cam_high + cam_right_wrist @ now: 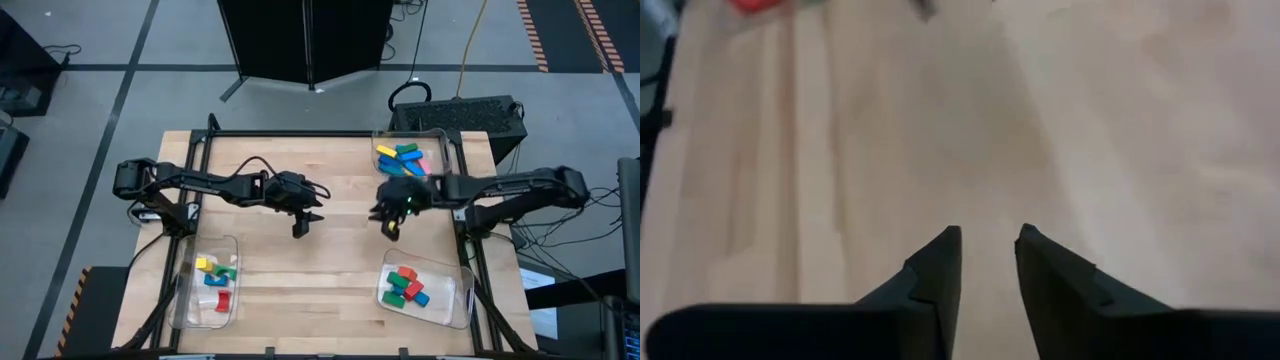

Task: Sort blocks by size
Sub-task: Adjust the transparent bins on the bottom of the table

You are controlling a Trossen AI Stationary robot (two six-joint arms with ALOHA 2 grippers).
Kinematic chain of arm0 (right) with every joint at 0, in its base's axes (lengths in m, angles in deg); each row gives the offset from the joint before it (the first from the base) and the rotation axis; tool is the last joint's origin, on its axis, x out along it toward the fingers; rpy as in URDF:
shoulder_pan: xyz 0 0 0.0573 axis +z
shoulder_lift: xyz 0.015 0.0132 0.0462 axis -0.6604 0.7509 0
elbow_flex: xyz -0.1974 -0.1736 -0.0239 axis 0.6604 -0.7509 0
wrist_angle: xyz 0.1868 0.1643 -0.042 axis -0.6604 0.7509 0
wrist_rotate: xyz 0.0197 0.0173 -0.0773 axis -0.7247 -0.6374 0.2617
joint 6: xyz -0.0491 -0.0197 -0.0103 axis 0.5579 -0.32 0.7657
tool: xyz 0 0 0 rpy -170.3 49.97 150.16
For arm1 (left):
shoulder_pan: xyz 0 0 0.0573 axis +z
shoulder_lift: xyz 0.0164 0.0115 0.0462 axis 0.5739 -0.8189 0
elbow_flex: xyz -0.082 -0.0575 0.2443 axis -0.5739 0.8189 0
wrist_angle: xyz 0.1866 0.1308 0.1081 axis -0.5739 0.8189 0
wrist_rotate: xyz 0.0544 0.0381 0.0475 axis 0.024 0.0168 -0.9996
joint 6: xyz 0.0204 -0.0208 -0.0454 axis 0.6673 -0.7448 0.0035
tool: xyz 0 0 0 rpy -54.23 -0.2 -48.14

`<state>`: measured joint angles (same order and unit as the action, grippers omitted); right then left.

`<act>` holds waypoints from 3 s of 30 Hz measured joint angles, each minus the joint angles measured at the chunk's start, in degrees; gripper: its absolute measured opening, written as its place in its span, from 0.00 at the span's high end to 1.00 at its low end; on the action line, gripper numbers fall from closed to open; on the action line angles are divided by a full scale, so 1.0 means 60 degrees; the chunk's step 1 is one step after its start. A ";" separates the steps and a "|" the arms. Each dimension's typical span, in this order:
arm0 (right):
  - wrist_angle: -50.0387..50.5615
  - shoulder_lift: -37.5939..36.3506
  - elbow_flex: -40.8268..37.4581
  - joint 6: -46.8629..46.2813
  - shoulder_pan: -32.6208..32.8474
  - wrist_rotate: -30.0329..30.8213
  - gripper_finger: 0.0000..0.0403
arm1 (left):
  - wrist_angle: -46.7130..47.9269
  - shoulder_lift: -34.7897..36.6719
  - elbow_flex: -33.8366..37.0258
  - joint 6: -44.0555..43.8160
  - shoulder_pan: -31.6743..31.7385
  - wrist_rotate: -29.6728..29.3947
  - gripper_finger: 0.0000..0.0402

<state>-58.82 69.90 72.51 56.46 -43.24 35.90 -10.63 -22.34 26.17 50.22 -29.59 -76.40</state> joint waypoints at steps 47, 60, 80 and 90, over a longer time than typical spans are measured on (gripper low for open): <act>-0.1580 0.2390 0.0042 -0.3320 0.5771 0.0093 1.00 | 0.6552 0.4365 -0.0004 -0.2273 -0.1697 -0.4291 0.51; -0.3195 0.2423 0.0023 -0.3181 0.7245 0.0173 1.00 | 0.7904 0.5199 0.0312 -0.2330 -0.1744 -0.4251 0.51; -0.3589 0.1949 0.0095 -0.1604 0.7313 0.1352 1.00 | 0.8842 0.5199 0.2361 -0.5670 -0.2848 -0.2578 0.51; -0.3582 0.1949 0.0102 -0.1600 0.7292 0.1545 1.00 | 0.8992 0.5202 0.2361 -0.7240 -0.3846 -0.2230 0.51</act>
<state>-80.31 81.59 73.12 46.85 0.51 45.16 43.33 8.87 40.34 6.78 -52.67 -89.78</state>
